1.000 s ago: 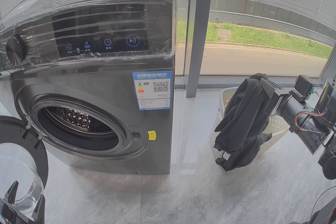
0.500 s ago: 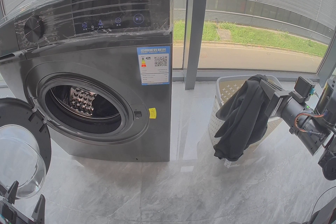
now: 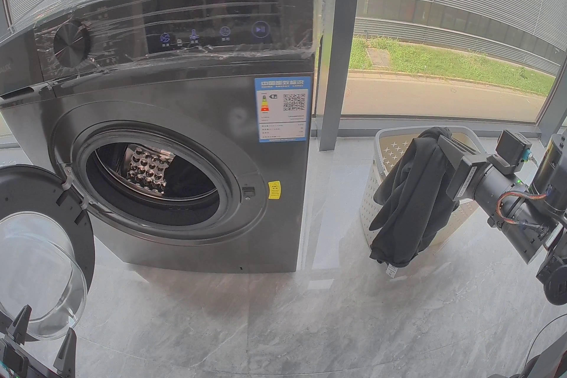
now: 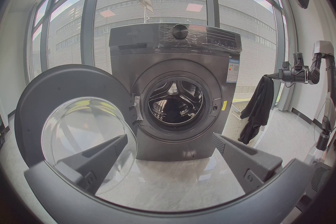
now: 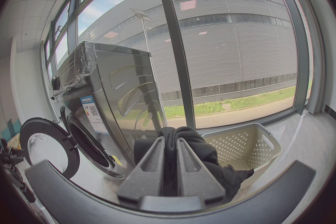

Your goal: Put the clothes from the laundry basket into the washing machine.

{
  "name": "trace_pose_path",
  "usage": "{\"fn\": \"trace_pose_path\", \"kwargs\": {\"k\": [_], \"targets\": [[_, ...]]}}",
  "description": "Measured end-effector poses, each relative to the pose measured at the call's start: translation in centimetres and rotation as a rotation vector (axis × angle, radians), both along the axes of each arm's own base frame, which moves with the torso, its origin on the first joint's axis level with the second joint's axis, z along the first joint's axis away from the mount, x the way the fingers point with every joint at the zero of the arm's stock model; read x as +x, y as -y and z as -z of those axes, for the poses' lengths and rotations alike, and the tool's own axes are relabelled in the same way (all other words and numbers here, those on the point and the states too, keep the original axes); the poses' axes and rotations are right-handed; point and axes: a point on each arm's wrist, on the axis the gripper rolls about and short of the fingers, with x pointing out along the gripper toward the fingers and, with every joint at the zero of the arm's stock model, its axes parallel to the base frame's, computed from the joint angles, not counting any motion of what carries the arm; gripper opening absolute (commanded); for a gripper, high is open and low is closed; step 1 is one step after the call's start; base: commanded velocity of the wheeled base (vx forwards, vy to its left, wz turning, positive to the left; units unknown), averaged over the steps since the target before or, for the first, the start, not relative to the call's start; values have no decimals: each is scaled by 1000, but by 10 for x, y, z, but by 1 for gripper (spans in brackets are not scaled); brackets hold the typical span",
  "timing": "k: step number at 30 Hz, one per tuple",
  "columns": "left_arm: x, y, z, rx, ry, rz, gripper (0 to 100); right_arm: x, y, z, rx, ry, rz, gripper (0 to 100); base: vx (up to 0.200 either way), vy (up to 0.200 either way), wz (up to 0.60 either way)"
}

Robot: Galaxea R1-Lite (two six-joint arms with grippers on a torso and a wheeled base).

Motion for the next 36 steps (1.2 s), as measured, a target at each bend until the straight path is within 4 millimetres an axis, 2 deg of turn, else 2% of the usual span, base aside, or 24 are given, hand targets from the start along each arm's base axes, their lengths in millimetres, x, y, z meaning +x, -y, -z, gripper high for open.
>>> {"fn": "trace_pose_path", "kwargs": {"k": [8, 17, 26, 36], "targets": [[0, 0, 0, 0, 0, 0, 100, 0, 0, 0, 0, -1, -1, 0, 0, 200, 0], [0, 0, 0, 1, 0, 0, 100, 0, 0, 1, -2, -3, -1, 0, 0, 0, 0], [0, 0, 0, 1, 0, 0, 100, 0, 0, 1, -1, -3, 0, 0, -200, 0, 0], [0, 0, 0, 0, 0, 0, 100, -1, 0, 2, -4, -7, -2, 0, 0, 0, 0]]}}
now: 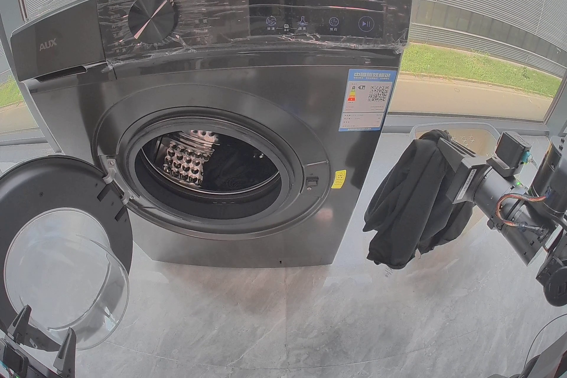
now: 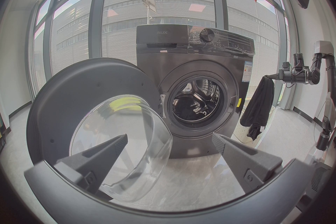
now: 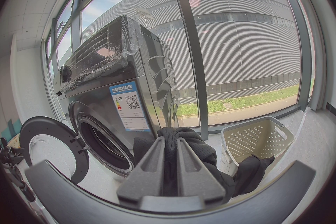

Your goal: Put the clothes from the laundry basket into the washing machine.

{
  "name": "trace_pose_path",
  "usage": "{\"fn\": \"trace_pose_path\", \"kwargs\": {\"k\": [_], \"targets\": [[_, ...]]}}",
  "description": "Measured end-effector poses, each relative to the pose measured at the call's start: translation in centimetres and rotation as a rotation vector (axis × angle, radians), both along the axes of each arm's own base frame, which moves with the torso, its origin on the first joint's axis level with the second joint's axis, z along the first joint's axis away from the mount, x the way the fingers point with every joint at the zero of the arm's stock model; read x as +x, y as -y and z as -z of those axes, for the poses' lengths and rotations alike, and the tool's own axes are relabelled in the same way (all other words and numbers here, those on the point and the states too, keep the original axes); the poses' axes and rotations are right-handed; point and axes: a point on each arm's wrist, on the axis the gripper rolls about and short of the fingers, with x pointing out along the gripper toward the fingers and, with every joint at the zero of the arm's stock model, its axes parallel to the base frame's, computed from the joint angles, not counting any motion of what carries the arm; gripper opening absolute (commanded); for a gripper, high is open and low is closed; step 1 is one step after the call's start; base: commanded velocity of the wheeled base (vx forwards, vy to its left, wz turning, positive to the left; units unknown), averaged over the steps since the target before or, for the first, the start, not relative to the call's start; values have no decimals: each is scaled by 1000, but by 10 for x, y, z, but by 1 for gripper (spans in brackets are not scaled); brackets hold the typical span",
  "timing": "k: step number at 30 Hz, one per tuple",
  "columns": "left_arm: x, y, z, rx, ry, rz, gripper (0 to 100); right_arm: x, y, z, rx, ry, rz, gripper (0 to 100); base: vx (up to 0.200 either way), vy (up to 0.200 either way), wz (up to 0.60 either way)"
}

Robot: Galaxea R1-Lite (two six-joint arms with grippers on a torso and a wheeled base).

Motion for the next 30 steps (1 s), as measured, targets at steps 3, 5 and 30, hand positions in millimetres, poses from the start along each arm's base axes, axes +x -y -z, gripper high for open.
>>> {"fn": "trace_pose_path", "kwargs": {"k": [3, 5, 30], "targets": [[0, 0, 0, 0, 0, 0, 100, 0, -1, 0, -1, -1, -3, 0, 0, 0, 0], [0, 0, 0, 0, 0, 0, 100, -1, -1, 0, -1, -1, -3, 0, 0, 0, 0], [0, 0, 0, 5, 0, 1, 100, -13, -6, 12, -30, -35, -69, 0, 0, 168, 0]]}}
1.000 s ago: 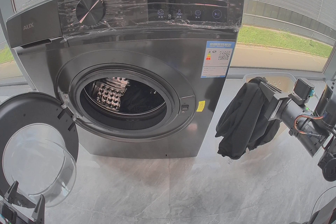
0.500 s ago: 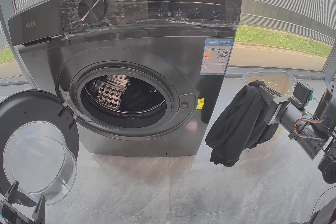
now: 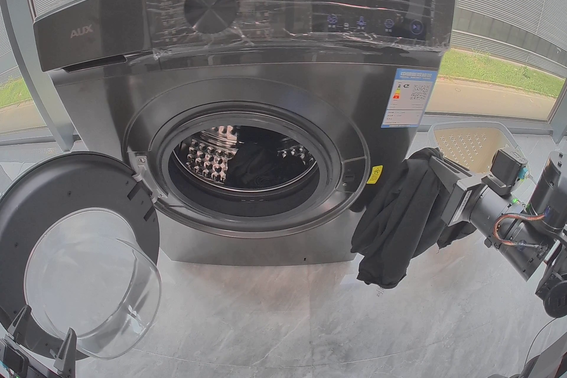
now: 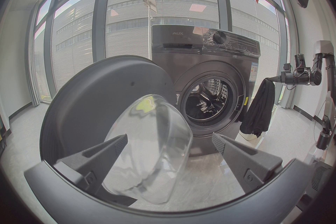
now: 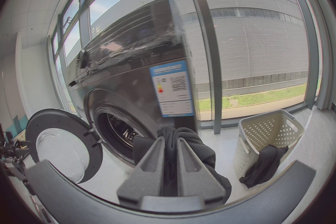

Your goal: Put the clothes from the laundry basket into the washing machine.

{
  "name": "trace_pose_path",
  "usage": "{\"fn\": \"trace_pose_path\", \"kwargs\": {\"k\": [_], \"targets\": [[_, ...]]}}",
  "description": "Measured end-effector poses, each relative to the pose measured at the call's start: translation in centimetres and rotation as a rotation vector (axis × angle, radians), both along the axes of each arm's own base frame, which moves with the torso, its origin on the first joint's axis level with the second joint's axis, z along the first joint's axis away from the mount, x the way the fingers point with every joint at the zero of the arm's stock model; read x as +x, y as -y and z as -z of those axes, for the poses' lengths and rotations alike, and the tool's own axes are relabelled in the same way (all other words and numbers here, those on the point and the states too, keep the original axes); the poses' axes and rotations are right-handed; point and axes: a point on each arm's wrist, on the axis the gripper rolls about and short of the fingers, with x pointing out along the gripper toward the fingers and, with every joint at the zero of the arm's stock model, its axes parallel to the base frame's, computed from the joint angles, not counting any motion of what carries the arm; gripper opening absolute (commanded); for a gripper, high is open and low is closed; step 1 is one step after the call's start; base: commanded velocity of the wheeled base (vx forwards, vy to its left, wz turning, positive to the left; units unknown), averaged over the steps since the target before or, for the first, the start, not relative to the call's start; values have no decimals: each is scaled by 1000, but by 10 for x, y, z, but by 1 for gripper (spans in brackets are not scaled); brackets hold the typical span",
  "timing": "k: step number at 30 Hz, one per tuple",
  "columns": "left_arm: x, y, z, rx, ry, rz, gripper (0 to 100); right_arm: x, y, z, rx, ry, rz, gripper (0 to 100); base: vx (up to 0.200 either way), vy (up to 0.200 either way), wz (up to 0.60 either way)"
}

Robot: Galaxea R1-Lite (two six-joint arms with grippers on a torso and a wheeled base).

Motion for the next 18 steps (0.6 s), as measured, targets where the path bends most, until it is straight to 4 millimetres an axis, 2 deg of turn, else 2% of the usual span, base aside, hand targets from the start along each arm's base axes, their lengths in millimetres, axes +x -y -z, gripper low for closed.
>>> {"fn": "trace_pose_path", "kwargs": {"k": [2, 8, 18], "targets": [[0, 0, 0, 0, 0, 1, 100, -3, -1, 1, -2, 2, -19, 0, 0, 0, 0], [0, 0, 0, -1, 0, 2, 100, -5, 0, 1, -3, 2, -26, 0, -200, 0, 0], [0, 0, 0, -3, 0, 1, 100, -6, 0, 2, -3, 0, -24, 0, 0, 0, 0]]}}
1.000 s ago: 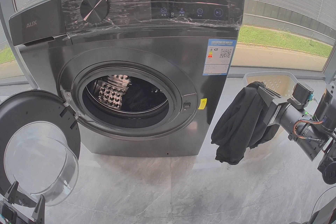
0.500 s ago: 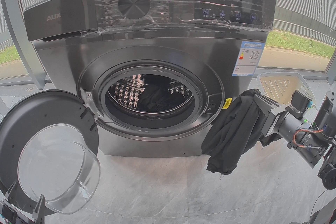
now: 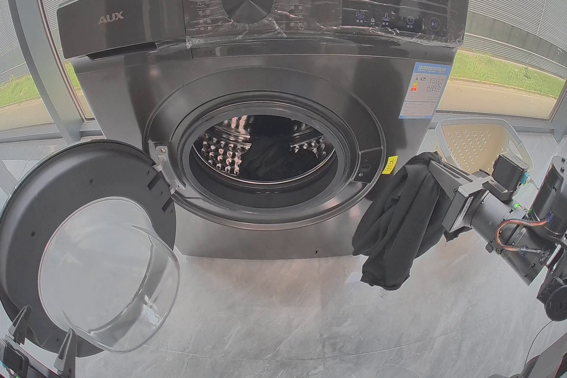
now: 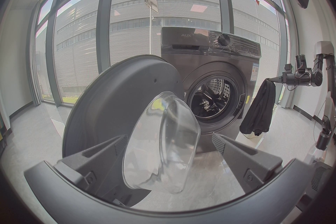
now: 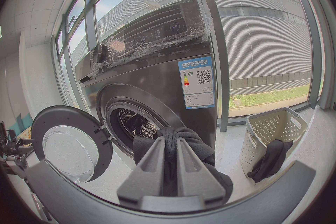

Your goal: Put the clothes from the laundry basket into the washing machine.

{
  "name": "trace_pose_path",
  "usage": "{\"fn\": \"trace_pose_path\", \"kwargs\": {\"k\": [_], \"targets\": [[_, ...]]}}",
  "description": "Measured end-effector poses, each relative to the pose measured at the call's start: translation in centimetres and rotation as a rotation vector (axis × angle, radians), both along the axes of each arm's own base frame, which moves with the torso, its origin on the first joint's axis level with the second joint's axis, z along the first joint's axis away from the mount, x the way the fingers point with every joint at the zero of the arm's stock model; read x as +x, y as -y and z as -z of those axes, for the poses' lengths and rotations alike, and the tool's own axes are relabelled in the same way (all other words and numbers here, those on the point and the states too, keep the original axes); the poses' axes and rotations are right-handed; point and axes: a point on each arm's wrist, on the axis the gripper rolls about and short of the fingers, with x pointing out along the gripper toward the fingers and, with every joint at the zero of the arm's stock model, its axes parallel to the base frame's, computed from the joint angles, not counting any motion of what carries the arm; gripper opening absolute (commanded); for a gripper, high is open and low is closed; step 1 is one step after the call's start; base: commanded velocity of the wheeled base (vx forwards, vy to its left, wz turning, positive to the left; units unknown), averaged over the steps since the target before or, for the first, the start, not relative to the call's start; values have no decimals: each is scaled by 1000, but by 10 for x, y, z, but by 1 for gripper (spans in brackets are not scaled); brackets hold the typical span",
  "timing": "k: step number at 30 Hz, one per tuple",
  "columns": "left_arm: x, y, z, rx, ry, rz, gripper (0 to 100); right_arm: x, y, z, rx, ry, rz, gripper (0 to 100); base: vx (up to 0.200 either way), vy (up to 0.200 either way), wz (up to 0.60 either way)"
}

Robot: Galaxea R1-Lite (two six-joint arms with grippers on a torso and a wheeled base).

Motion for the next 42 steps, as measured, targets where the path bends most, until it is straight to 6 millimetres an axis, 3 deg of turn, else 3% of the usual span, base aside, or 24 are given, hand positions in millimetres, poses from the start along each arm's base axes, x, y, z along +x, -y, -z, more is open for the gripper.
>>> {"fn": "trace_pose_path", "kwargs": {"k": [19, 29, 36, 42], "targets": [[0, 0, 0, 23, 0, -3, 100, -3, -8, 7, -15, -25, -78, 0, 0, 0, 0], [0, 0, -2, 34, 23, 8, 100, 4, -39, 11, -1, -27, -106, 0, 0, 0, 0], [-7, 5, -32, 49, 127, 182, 100, 11, -60, 9, 20, -22, -119, 0, 0, 0, 0], [5, 8, -49, 56, 59, 326, 100, 16, -75, 8, 42, -22, -124, 0, 0, 0, 0]]}}
